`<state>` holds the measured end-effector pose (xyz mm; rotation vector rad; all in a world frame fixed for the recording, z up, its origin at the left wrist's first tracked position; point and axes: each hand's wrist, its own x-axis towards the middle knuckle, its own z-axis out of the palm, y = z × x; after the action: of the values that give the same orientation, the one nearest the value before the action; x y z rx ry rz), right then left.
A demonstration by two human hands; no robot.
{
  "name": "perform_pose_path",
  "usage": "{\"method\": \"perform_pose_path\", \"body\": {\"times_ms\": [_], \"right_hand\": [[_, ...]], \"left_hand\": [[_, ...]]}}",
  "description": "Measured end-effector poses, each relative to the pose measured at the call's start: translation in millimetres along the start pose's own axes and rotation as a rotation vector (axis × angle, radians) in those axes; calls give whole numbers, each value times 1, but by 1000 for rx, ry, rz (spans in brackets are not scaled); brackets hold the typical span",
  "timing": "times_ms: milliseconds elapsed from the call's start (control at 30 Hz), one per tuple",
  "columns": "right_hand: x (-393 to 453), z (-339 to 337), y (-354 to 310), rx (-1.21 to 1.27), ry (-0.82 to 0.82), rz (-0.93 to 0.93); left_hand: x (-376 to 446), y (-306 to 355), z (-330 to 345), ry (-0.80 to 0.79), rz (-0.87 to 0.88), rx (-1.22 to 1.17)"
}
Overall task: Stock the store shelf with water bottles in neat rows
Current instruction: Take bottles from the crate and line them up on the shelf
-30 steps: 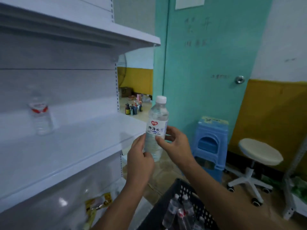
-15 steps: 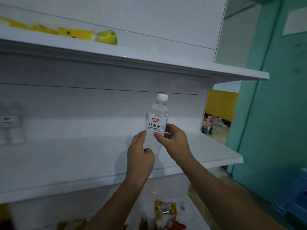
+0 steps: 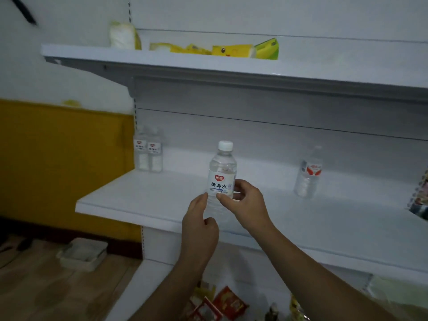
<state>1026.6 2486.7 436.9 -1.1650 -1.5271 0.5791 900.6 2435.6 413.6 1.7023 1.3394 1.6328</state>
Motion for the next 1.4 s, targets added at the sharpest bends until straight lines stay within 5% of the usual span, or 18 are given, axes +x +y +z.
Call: {"method": "perform_pose_path", "body": {"times_ms": [600, 1100, 1400], "right_hand": [[49, 57, 7, 131, -206, -45], [185, 157, 95, 110, -141, -26], [283, 239, 135, 85, -117, -112]], "left_hand": [[34, -25, -29, 73, -31, 227], [112, -120, -7, -399, -84, 772], [127, -147, -2, -419, -65, 840]]}}
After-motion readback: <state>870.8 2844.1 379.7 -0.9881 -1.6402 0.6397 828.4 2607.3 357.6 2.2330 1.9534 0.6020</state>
